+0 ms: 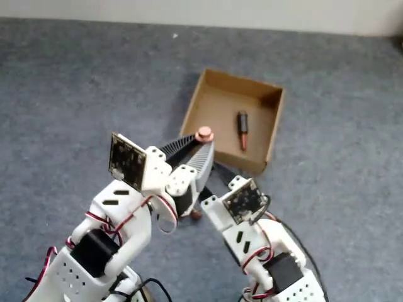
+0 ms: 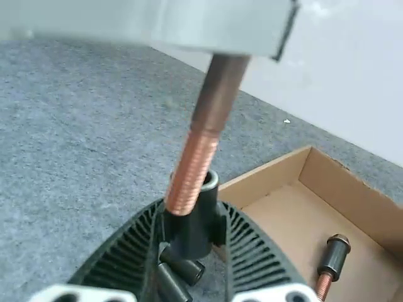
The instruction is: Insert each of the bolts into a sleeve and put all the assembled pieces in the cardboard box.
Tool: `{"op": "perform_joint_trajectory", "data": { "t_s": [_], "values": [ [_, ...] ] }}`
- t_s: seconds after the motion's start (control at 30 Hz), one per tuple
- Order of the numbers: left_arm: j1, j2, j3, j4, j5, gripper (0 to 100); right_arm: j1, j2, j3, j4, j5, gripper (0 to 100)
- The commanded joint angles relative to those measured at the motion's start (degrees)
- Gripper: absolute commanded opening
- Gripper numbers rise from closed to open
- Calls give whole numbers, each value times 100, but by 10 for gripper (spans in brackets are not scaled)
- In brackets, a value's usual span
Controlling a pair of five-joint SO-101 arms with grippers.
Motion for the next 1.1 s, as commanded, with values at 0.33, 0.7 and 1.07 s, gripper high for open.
{"op": "perform_joint_trajectory", "data": {
  "t_s": [0.33, 0.7, 1.07],
  "values": [
    [-382, 22, 48, -668, -105, 5, -48, -119, -75, -163, 62, 5],
    [-286, -31, 523, -677, -105, 5, -40, -119, -119, -163, 62, 5],
    [-277, -40, 681, -624, -105, 5, 338, -119, -119, -163, 18, 5]
  ]
}}
